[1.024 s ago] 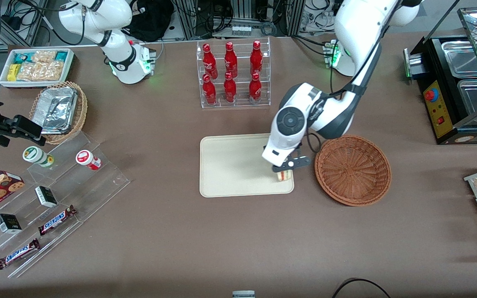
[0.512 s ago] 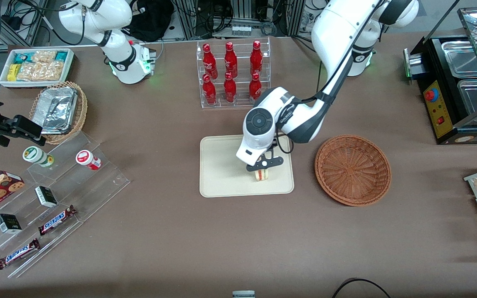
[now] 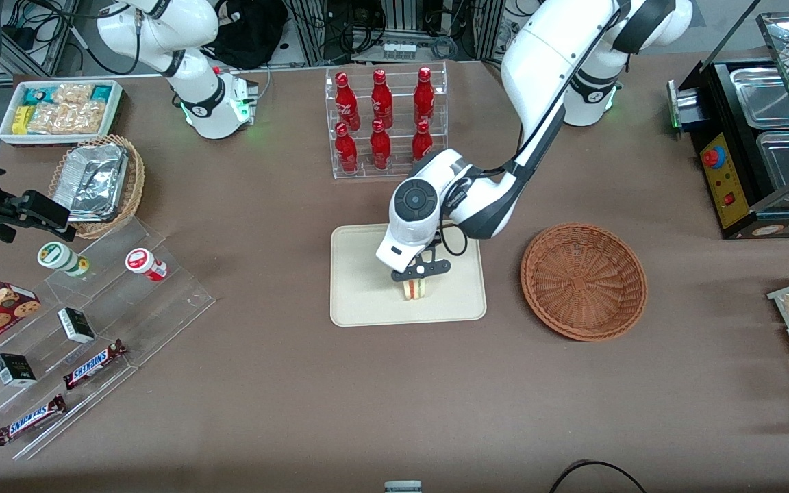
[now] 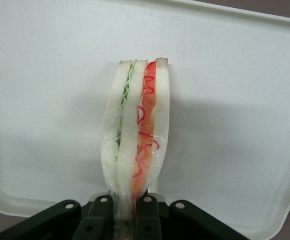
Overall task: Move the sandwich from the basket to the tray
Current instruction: 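Lower the sandwich onto the tray and open the left gripper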
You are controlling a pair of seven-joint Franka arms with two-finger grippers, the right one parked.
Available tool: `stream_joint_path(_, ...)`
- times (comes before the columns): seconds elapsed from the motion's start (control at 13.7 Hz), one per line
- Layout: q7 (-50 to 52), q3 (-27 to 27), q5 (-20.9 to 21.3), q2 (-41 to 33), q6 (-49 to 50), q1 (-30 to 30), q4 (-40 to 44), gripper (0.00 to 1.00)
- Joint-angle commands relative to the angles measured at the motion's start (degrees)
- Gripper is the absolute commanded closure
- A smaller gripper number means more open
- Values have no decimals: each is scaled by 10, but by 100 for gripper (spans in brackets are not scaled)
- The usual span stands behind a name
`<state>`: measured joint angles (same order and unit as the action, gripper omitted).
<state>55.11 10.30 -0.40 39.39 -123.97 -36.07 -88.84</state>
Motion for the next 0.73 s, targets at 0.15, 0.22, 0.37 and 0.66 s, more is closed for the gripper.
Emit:
stream_joint_path(0.15,13,-3,-3,10,-1,-8,19,0)
stream_joint_path(0.22,11,-4,0,5,0,-8,20,0)
stream_joint_path(0.37,9,-4,5,-28,8,-9,18,0)
stream_joint_path(0.66,5,-8,5,-84,85,-1,16,0)
